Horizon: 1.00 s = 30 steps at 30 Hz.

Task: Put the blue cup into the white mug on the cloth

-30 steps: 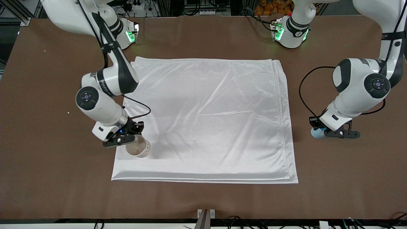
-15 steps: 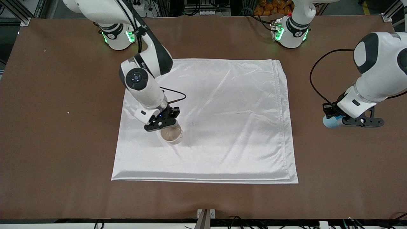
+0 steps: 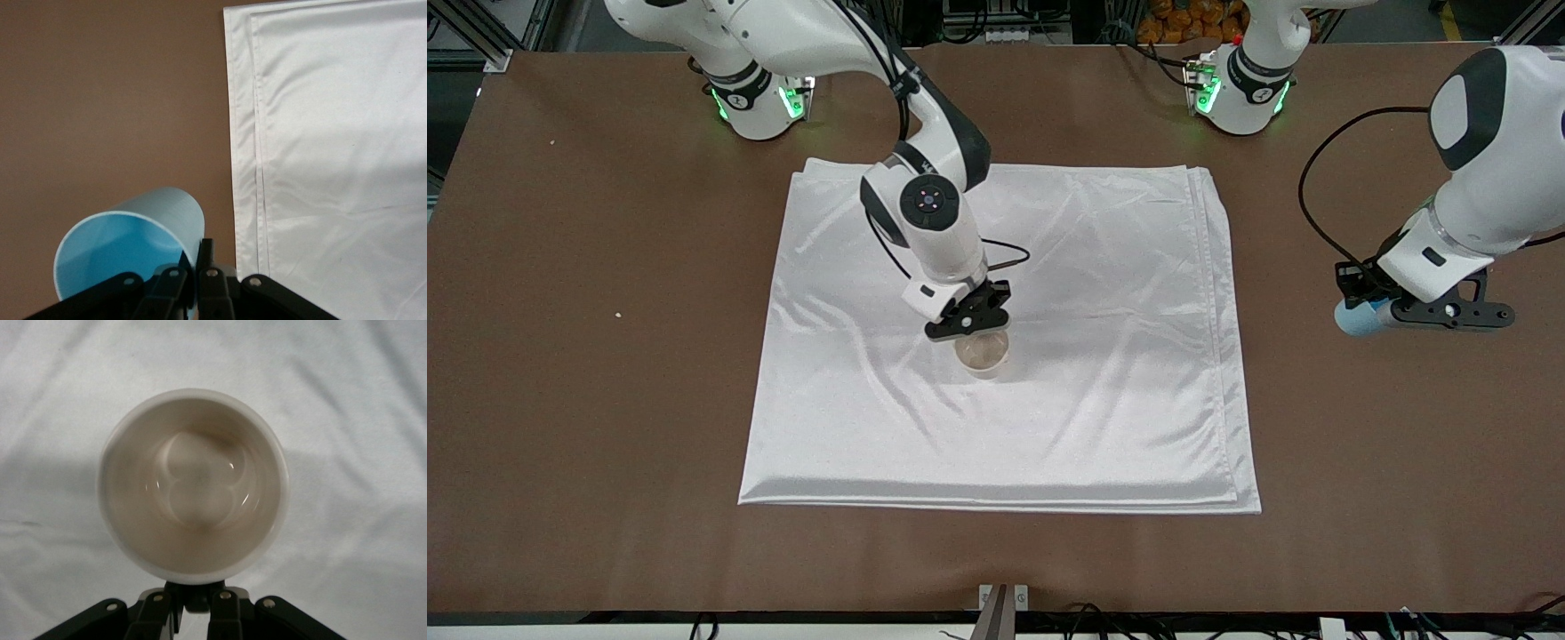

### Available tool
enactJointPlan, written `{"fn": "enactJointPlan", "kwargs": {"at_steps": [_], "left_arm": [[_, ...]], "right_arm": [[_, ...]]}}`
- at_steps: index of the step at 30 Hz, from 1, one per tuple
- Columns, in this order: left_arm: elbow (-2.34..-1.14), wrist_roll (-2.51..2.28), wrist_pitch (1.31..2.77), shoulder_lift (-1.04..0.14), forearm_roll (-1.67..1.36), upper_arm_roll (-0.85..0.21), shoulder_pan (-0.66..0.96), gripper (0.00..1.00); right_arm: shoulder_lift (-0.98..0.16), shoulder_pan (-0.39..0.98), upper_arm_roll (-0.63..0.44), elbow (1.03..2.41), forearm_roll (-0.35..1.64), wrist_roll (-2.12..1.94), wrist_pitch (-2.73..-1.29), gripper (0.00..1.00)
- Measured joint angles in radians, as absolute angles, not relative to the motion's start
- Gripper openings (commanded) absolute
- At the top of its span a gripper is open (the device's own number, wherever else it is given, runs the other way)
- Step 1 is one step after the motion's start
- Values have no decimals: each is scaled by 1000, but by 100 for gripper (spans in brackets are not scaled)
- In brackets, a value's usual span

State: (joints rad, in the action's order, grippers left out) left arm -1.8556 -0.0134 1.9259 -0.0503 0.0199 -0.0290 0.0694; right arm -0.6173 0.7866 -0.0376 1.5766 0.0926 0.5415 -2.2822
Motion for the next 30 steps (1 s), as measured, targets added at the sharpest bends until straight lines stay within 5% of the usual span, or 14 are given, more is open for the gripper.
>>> {"fn": "enactJointPlan", "kwargs": {"at_steps": [10,14,18,19,21,30], "left_arm": [[-1856,-54,1923,-51,20,-45,77,0],[-1856,-68,1923,-51,20,-52,78,0],[-1856,-75,1923,-52,20,-55,79,0],[-1856,-75,1923,-52,20,-56,79,0],[-1856,-76,1923,-52,20,-56,79,0],[-1855,-116,1924,-53,20,-78,84,0]], "right_arm": [[-650,833,-38,1564,93,550,-2283,0],[-655,833,-39,1564,93,550,-2283,9],[-663,834,-39,1564,93,550,-2282,36],[-665,834,-39,1564,93,550,-2282,51],[-668,834,-39,1564,93,550,-2281,100],[-668,832,-52,1560,93,554,-2230,100]]}}
